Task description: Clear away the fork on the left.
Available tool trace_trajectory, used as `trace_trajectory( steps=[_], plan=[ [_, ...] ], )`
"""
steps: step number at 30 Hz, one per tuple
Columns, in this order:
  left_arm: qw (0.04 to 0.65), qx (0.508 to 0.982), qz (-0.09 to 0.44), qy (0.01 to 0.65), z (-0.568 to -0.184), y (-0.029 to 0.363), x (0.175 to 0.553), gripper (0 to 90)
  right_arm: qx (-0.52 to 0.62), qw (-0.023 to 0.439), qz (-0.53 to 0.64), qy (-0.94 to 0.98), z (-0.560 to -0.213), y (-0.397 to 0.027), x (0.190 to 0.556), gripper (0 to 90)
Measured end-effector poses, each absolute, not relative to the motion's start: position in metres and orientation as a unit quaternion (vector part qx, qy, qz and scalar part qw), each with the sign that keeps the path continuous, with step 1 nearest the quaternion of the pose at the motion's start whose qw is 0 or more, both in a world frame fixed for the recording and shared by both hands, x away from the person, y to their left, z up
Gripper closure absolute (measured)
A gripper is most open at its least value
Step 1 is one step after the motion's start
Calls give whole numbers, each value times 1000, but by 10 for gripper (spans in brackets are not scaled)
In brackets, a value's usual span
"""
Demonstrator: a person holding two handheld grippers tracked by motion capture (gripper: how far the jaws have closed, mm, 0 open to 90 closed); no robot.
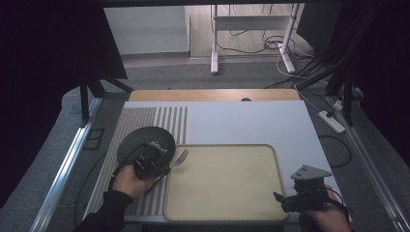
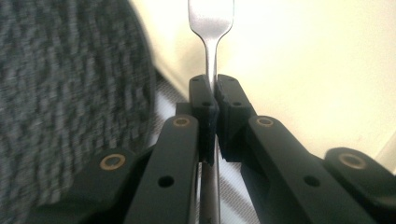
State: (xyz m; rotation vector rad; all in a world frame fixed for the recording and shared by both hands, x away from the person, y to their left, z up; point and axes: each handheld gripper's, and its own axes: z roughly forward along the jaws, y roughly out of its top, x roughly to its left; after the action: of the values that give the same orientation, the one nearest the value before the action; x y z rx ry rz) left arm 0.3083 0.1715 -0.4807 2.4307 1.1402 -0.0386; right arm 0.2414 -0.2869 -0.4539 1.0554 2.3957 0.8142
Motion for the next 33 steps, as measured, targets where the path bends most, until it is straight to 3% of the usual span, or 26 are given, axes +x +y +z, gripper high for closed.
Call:
trace_trajectory(
  steps=[17, 29, 31, 33],
  plan=[
    [225, 891, -27, 393, -481, 112, 311, 862, 376, 196, 287, 859, -454, -286, 242, 0],
    [202, 898, -36, 390, -503, 99, 315, 857, 373, 196, 288, 860, -454, -286, 242, 0],
    [204, 900, -39, 383, -507, 98, 314, 845, 373, 196, 288, 860, -454, -286, 242, 0],
    [205, 902, -27, 378, -505, 97, 314, 744, 373, 195, 288, 860, -454, -286, 242, 0]
  ],
)
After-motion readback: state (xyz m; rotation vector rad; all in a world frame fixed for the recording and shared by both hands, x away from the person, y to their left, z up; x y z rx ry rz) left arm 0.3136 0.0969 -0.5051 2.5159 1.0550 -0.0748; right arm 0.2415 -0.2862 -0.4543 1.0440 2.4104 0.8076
